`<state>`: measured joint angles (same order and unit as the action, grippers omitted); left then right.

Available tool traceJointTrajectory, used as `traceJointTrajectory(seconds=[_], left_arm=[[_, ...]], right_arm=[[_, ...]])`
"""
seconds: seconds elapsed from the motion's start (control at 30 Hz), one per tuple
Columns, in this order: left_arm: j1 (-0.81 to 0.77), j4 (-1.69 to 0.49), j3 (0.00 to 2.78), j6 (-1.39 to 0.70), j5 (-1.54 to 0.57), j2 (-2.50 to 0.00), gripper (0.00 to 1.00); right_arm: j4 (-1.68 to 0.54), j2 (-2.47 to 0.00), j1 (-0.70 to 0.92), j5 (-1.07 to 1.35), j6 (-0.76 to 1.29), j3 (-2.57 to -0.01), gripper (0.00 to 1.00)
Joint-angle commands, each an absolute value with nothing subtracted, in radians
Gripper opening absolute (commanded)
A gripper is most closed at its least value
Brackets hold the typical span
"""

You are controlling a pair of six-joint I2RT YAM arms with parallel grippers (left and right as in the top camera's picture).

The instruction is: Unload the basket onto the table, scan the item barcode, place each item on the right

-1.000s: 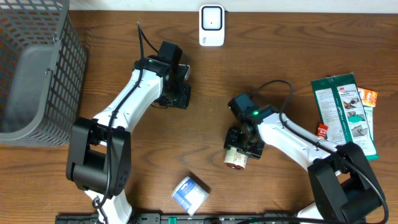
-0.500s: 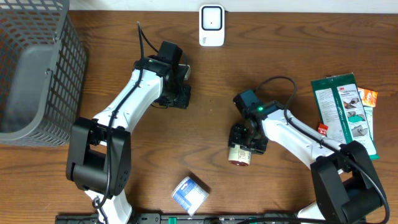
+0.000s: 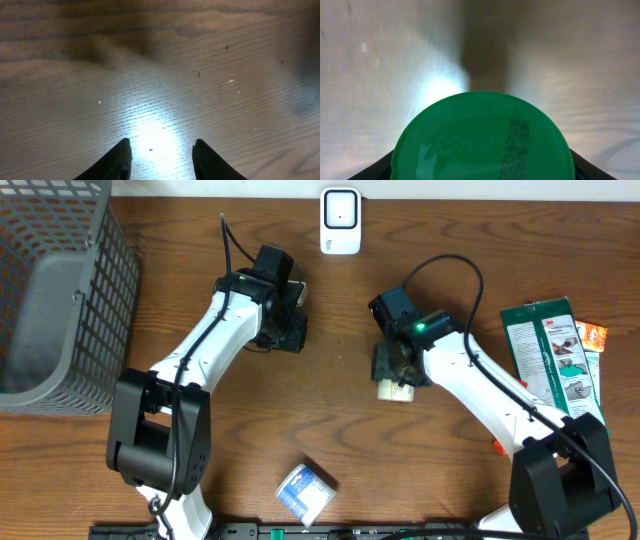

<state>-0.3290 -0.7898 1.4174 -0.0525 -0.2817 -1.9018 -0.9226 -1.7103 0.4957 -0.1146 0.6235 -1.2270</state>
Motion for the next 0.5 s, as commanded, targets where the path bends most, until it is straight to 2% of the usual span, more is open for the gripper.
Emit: traceJointTrajectory(seconds=[0.0, 0.3, 0.47], left_arm=[[-0.326, -0.779, 1.419, -0.045, -0.245, -1.876, 0.42], [-0.326, -0.724, 1.419, -0.046, -0.223, -1.876, 0.42], [-0.326, -0.694, 1.419, -0.046, -0.223, -1.876, 0.42]], right_arm=[[-0.920, -1.679, 0.529, -0.358, 0.628, -1.251, 0.57], [-0.769, -1.679, 0.597, -0.725, 0.772, -1.194, 0.55], [-0.510, -1.679, 0.587, -0.774, 0.800, -1.081, 0.48]])
